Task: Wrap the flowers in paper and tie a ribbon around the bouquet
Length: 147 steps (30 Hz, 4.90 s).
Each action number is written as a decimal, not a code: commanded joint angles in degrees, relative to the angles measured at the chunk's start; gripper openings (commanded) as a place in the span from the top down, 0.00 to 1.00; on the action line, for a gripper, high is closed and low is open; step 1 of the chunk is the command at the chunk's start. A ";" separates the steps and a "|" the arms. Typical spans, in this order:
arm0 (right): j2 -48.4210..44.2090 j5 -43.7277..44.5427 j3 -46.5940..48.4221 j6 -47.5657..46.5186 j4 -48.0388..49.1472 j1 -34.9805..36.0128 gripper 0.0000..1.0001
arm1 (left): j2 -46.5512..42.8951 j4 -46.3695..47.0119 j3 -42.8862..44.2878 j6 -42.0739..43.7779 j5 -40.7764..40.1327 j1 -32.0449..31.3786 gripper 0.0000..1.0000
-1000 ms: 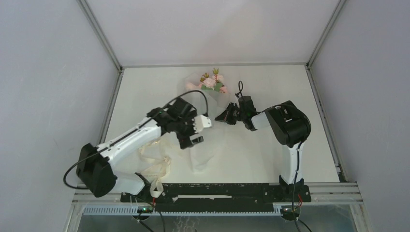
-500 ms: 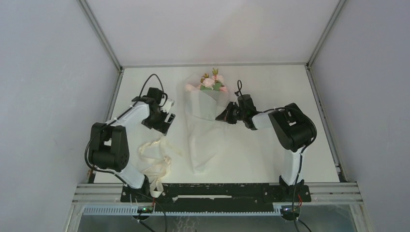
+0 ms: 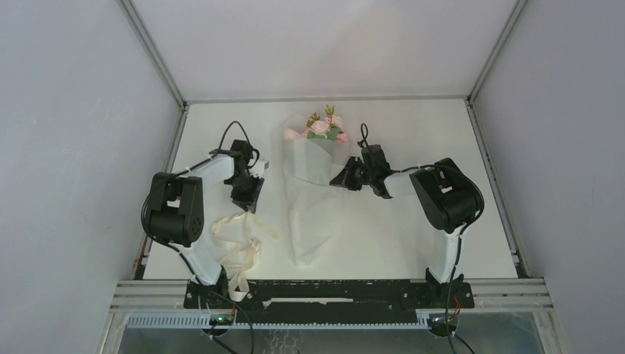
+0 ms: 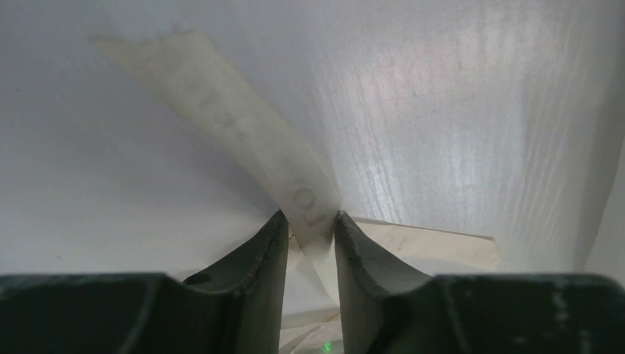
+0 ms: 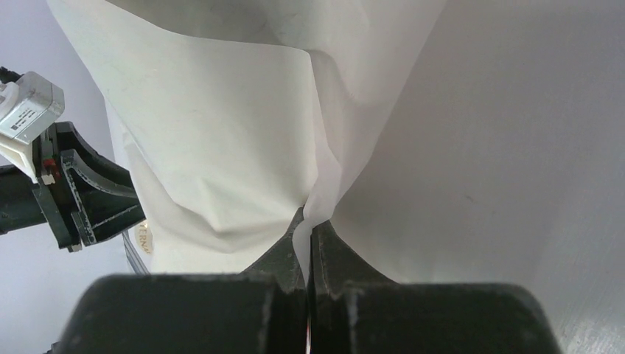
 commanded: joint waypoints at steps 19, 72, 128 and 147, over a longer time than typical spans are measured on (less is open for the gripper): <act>-5.12 0.82 -0.11 -1.09 -3.20 -1.08 1.00 | -22.84 -6.51 54.17 7.50 2.11 4.92 1.00; -3.82 -6.52 21.38 7.58 -23.43 -1.79 1.00 | 2.48 17.52 8.22 37.15 -20.01 -70.27 0.98; -6.36 -7.43 19.05 23.96 -18.10 7.08 1.00 | -27.77 5.01 7.42 -2.93 11.45 -16.27 0.00; -9.29 4.79 11.82 41.95 -5.20 13.71 1.00 | -22.17 5.46 5.44 -0.98 3.01 -24.11 0.00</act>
